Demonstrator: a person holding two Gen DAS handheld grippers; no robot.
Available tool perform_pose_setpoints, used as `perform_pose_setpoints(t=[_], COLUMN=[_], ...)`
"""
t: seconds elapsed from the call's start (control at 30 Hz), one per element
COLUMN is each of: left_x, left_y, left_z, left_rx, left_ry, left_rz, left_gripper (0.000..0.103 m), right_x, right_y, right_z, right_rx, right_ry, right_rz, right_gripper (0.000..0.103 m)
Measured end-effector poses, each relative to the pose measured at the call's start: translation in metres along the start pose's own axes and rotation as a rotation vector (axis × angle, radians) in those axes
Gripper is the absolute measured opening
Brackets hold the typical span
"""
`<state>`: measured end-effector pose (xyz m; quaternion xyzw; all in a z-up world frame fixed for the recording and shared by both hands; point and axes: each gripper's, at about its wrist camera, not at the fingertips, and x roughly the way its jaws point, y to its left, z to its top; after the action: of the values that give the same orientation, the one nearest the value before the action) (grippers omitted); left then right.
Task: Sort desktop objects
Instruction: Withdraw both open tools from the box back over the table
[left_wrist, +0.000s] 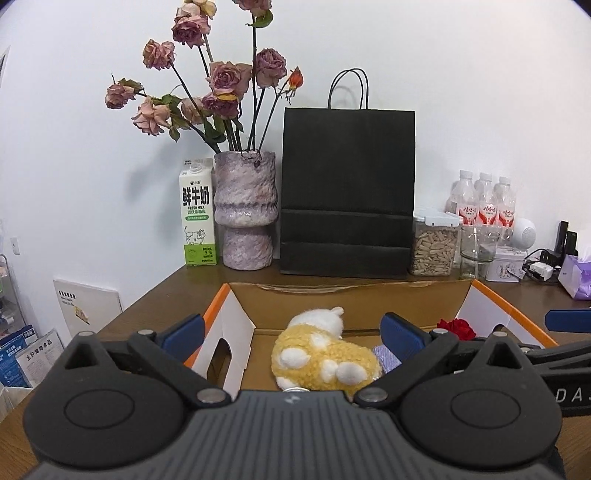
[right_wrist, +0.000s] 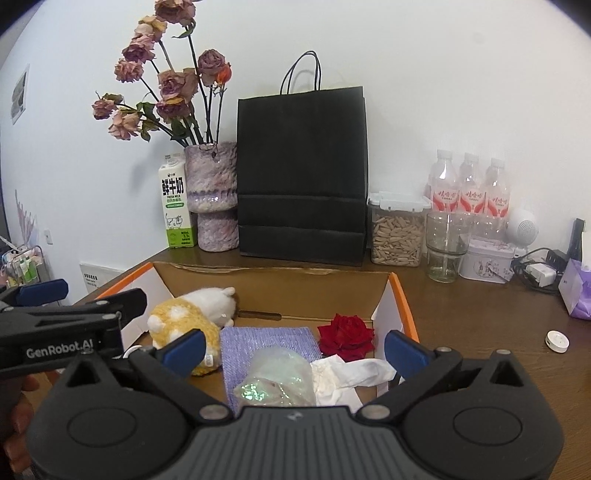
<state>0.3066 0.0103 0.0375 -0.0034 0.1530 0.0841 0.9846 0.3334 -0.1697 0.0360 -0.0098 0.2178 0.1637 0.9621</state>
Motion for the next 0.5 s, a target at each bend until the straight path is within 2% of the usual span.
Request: perform_pose_setpoints(t=[0.2, 0.5], left_x=[-0.005, -0.036], left_y=[0.001, 0.011], left_z=[0.005, 0.013], left_rx=[-0.012, 0.007], left_ry=[-0.005, -0.037], left_rz=[-0.002, -0.010], left_gripper=[0.103, 0.103], right_x=[-0.008, -0.040], right_y=[0.004, 0.018], right_z=[0.005, 0.008], right_rx=[0.006, -0.013], right_ry=[-0.010, -0.042], right_rz=[0.000, 0.007], right_gripper=[0.103, 0.103])
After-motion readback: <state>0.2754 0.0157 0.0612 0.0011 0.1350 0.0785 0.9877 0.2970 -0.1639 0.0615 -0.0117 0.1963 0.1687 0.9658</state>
